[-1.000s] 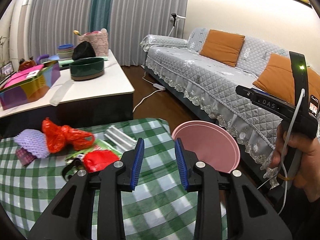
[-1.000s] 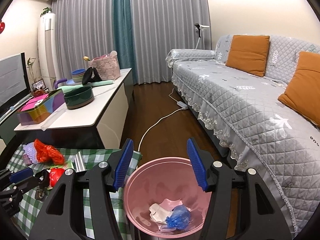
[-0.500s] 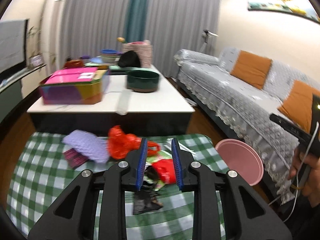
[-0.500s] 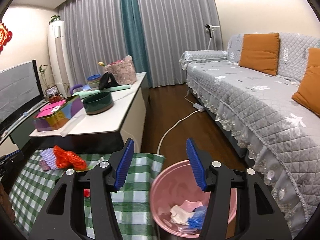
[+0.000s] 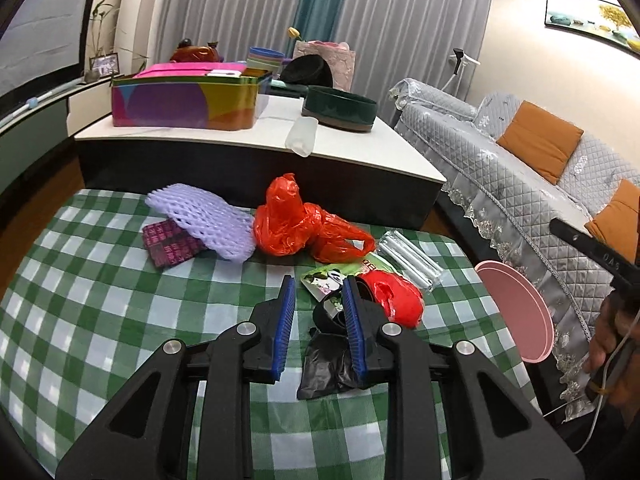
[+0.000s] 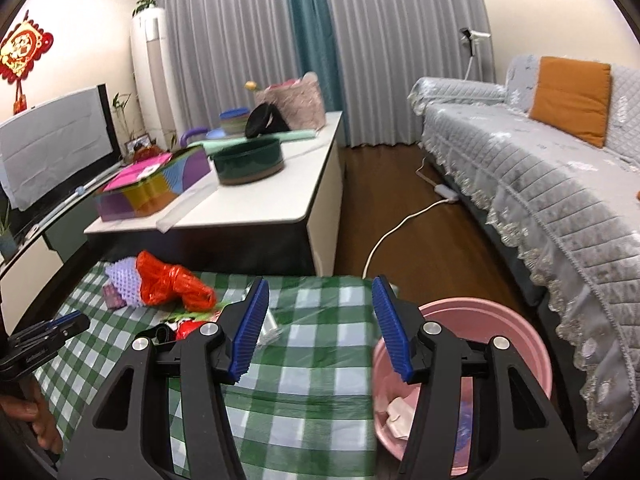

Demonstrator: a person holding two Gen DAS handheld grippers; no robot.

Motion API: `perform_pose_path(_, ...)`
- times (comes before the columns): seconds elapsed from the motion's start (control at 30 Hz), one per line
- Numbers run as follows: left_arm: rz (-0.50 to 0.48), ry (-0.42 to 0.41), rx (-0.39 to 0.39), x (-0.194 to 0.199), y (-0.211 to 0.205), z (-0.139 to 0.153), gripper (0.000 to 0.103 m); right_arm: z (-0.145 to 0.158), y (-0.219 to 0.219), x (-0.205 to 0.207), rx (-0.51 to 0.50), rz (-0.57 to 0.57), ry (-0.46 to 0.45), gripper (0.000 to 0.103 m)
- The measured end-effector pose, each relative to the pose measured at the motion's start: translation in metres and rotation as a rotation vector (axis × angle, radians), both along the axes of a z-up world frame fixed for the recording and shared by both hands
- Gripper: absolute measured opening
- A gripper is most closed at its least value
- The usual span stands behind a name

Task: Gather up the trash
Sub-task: 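Grasp the clear plastic tubes with the right tool while the left tool grasps the black band, then carry the clear tubes and black band with both tools toward the pink bin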

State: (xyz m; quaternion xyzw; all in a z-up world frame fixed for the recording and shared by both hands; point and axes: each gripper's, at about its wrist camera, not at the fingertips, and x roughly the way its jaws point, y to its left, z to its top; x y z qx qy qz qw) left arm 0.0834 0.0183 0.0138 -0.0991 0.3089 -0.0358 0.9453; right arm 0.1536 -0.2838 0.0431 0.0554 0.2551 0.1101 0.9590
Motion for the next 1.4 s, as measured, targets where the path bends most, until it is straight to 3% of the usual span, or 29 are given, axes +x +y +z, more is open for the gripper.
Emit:
perform_pose_path(0.37,-0.027,0.05,0.007,0.033,-0.012,-0.028,0.025,-0.035,0.035,0.043,-0.021,0.068,0.073,0.053)
perform_pose_path(0.93,-0.033,0.127,-0.005,0.054,-0.015,-0.055,0.025,-0.096,0.067,0.101,0.031,0.11,0.247,0.052)
perform_pose_path(1.07,-0.033,0.133,-0.006,0.055,-0.015,-0.058,0.023,-0.105,0.073,0.106,0.022,0.121,0.272,0.046)
perform_pose_path(1.2,-0.04,0.143,0.001,0.056,-0.016,-0.059,0.006,-0.107,0.077,0.107,0.015,0.143,0.285,0.023)
perform_pose_path(1.3,-0.042,0.138,0.016,0.055,-0.018,-0.057,0.002,-0.108,0.08,0.107,0.007,0.164,0.296,0.007)
perform_pose_path(1.4,-0.037,0.122,0.025,0.054,-0.019,-0.051,0.001,-0.105,0.082,0.103,-0.008,0.173,0.282,0.005)
